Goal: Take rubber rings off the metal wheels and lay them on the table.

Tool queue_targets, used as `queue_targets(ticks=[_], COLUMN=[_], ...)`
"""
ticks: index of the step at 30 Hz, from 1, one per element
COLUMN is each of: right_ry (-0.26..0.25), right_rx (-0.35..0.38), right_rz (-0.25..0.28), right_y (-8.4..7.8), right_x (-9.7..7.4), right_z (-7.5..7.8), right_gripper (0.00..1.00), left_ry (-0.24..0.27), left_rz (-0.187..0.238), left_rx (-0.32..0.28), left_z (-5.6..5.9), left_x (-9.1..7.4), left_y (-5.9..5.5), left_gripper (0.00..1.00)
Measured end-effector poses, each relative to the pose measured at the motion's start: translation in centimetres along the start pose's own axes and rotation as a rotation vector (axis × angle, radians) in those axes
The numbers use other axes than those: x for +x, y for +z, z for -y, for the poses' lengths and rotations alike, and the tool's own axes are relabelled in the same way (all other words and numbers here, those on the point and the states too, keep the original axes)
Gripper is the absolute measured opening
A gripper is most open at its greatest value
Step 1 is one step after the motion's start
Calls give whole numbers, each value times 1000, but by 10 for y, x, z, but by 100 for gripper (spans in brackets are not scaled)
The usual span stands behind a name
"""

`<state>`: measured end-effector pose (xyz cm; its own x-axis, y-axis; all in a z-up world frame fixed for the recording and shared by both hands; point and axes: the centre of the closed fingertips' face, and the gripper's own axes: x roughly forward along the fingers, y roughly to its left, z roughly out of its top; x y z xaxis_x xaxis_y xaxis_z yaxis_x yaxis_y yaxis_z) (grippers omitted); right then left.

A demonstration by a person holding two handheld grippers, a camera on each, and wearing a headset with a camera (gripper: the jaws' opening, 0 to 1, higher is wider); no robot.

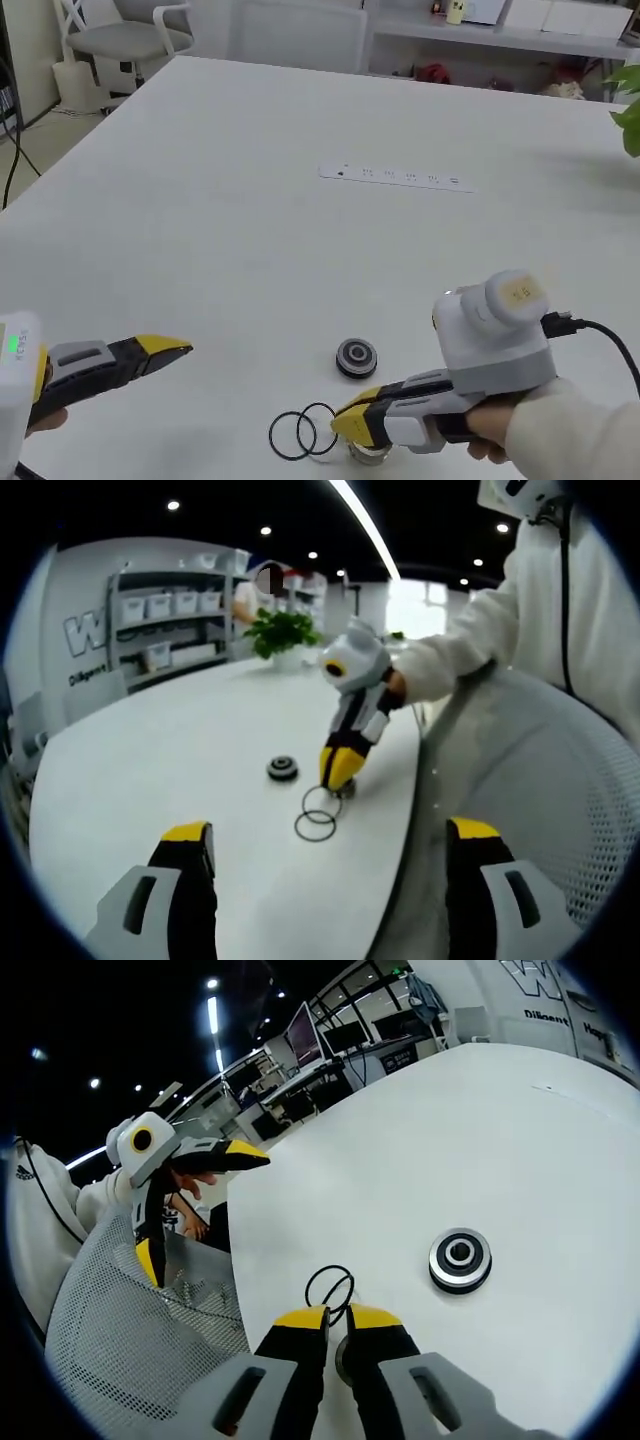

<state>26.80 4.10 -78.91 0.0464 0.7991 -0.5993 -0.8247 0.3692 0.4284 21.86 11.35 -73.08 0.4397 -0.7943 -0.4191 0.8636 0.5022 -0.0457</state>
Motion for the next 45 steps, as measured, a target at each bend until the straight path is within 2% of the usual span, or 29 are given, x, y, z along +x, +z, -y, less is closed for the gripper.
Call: queue_targets(ticks=[14, 22, 24, 32, 45], right_ry=[-12, -25, -26, -40, -62], right_rx=[-3, -6, -6, -15, -22], right_rz=[13, 31, 37, 64, 103], right_y=[1, 4, 5, 8, 9], right_x=[-10, -21, -24, -41, -73], right_z=[4, 5, 5, 2, 1], right_gripper=[10, 10, 10, 11, 14], left_ry=[7, 15, 18, 28, 37], left_rz=[-15, -12, -9, -3, 0], left_rx=[6, 17, 18, 38, 53], left_z=[-1, 3, -1, 6, 11], left_x=[0, -2, -6, -8, -10], left_y=[0, 5, 3, 14, 24], left_gripper=[97, 97, 97, 97, 97])
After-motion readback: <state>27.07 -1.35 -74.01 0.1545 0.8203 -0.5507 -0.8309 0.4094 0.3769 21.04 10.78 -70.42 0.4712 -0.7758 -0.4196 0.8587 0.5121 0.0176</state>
